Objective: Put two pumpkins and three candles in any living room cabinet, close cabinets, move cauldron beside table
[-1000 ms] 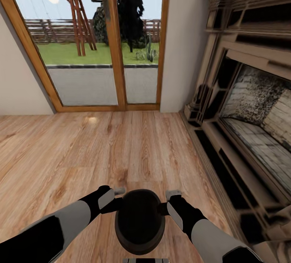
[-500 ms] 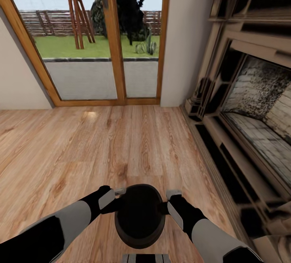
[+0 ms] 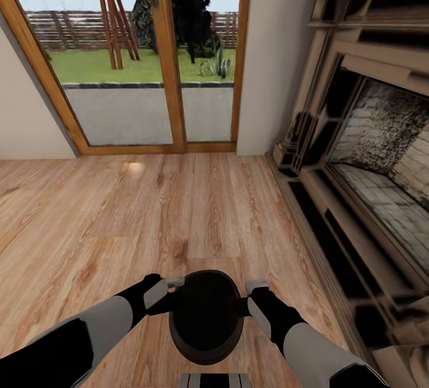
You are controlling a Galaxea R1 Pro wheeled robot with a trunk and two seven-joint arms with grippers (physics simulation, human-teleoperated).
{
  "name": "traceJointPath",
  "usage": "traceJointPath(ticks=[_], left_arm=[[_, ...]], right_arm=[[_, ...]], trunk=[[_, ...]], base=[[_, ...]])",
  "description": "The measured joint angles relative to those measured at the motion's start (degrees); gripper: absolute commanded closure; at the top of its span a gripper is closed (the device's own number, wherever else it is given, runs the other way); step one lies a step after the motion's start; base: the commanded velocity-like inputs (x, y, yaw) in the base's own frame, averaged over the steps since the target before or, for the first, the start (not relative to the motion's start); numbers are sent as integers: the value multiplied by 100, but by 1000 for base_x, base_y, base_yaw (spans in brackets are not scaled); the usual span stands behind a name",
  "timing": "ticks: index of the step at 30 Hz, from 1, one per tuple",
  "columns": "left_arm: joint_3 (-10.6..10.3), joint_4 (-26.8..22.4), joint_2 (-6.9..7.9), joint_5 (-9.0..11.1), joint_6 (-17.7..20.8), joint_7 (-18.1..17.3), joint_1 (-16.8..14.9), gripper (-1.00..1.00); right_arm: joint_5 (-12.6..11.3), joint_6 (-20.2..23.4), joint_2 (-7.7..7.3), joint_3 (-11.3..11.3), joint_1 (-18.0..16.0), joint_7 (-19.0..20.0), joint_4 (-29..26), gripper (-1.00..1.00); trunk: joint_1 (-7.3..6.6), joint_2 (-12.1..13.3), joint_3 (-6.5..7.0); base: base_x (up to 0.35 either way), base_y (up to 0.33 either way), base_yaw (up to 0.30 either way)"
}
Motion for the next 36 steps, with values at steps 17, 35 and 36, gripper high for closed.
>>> traceJointPath(ticks=[17,35,36], left_arm=[[-26,16,-3,-38,2,50,-2,100],[-34,3,-1,-71,16,32,-1,100],[-28,2,-5,-82,18,37,-2,100]], right_arm=[[-30,-3,-3,-3,-1,5,-2,100],[-8,1,-4,-2,-1,1,-6,100],[-7,1,-4,-1,-1,-2,-5,100]], trunk=[[0,0,1],[0,0,0],[0,0,1]], base=[[0,0,0],[0,0,0],[0,0,0]])
